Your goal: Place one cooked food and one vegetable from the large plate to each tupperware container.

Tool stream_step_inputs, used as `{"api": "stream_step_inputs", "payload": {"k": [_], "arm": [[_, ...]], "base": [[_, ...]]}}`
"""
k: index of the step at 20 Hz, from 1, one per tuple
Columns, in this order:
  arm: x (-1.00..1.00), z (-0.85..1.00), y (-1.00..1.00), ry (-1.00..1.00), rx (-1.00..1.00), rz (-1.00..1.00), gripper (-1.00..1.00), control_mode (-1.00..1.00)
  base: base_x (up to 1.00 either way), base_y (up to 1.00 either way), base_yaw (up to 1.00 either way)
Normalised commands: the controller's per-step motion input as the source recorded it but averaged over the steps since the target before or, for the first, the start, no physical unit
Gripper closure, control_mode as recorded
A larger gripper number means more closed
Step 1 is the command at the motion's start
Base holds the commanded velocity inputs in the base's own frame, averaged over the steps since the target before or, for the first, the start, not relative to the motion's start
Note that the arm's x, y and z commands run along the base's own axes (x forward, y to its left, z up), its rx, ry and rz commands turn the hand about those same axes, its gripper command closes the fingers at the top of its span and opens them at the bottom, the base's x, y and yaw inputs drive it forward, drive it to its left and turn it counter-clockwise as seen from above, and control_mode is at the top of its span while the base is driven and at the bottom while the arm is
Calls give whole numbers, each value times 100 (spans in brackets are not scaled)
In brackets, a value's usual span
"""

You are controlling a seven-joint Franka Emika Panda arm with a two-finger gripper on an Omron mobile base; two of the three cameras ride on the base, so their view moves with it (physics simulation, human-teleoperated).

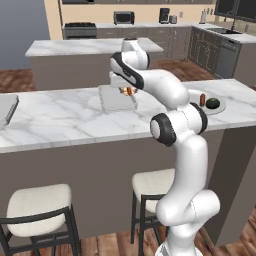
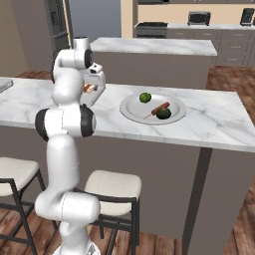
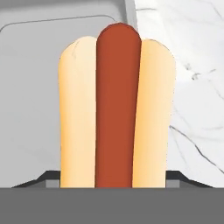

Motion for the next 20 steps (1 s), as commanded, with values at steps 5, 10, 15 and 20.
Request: {"api": "stream_step_inputs", "payload": {"k": [5,10,15,20], "arm": [[36,-21,7,0,0,-4,100,-100],[32,-15,14,0,0,0,100,-100],[23,-2,14,0,0,0,100,-100],[2,-27,4,2,-1,0,100,-100]], "base": [[0,0,0],[0,0,0],[0,0,0],[0,0,0]]}}
